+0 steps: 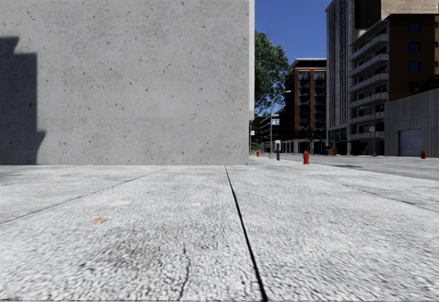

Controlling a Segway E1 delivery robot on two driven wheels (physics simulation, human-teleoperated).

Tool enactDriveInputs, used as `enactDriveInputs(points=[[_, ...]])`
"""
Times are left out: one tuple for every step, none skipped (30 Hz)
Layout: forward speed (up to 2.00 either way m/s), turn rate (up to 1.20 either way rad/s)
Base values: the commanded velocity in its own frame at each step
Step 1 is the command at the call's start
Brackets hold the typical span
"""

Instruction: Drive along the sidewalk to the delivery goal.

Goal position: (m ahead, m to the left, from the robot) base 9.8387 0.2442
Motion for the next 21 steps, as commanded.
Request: enactDriveInputs(points=[[2.00,0.00],[2.00,0.00],[2.00,0.00],[2.00,0.00],[2.00,0.00],[2.00,0.00],[2.00,0.00],[2.00,0.00],[2.00,0.00],[2.00,0.00],[2.00,0.00],[2.00,0.01],[2.00,0.13],[2.00,0.19],[2.00,0.19],[2.00,0.21],[2.00,0.22],[2.00,0.22],[2.00,0.21],[2.00,0.08],[2.00,0.00]])
